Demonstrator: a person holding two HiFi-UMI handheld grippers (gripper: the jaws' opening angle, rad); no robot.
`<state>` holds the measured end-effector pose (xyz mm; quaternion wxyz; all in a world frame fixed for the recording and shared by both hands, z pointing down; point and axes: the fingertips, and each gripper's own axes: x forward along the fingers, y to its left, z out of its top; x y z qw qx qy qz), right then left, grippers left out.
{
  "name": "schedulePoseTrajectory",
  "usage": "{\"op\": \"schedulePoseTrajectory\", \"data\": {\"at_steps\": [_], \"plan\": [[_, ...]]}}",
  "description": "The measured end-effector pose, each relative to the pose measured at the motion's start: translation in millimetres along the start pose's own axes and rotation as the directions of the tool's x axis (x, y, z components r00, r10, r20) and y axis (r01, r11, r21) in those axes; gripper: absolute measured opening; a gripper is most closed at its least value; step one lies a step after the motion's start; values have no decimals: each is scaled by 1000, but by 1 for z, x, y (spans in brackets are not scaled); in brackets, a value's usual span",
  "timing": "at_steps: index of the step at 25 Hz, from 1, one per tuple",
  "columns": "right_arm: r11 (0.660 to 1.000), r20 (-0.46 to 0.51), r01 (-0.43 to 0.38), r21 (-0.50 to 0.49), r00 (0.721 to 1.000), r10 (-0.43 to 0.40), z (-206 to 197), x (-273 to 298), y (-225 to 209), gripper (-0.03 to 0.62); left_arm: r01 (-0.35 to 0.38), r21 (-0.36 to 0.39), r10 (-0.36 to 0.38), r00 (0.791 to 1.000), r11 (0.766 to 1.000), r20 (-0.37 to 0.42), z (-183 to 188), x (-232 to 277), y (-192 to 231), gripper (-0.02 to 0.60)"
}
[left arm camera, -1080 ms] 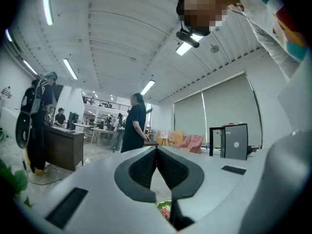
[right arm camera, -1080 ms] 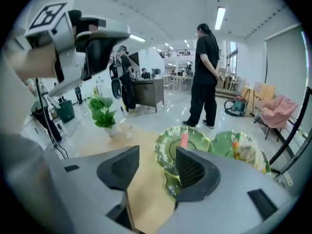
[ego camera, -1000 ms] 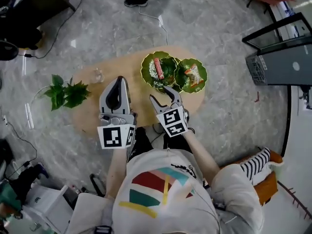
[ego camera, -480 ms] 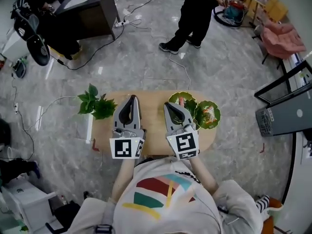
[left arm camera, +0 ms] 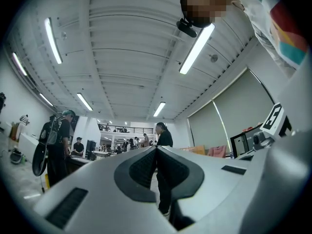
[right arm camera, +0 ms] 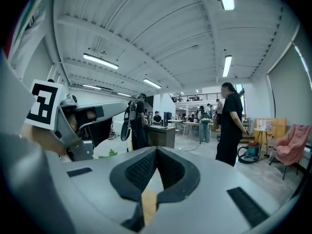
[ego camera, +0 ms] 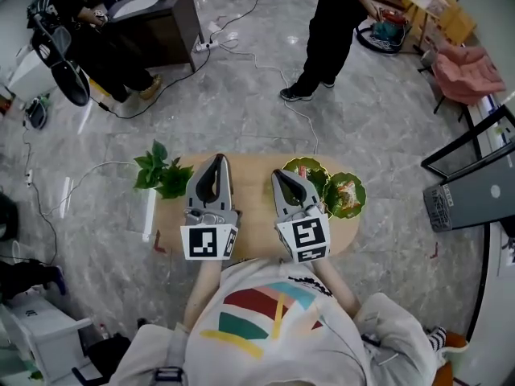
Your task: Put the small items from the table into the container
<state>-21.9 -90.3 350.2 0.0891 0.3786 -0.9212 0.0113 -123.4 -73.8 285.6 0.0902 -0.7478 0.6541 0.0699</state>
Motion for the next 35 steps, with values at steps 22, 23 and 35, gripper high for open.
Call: {"op": "schedulePoseTrajectory", "data": {"at_steps": [22, 23, 35], "plan": [[1000, 0, 17, -22, 1000, -17, -5, -11, -3, 12, -15, 9, 15, 1000, 1000, -10, 0, -8, -7, 8], [1000, 2, 16, -22, 1000, -16, -4, -12, -4, 12, -14, 10, 14, 1000, 1000, -11, 0, -8, -9, 9], [999, 22, -19, -33, 1000, 20, 3, -12, 1, 12, -31, 15, 31, 1000, 999, 3, 4, -8, -9, 8]]}}
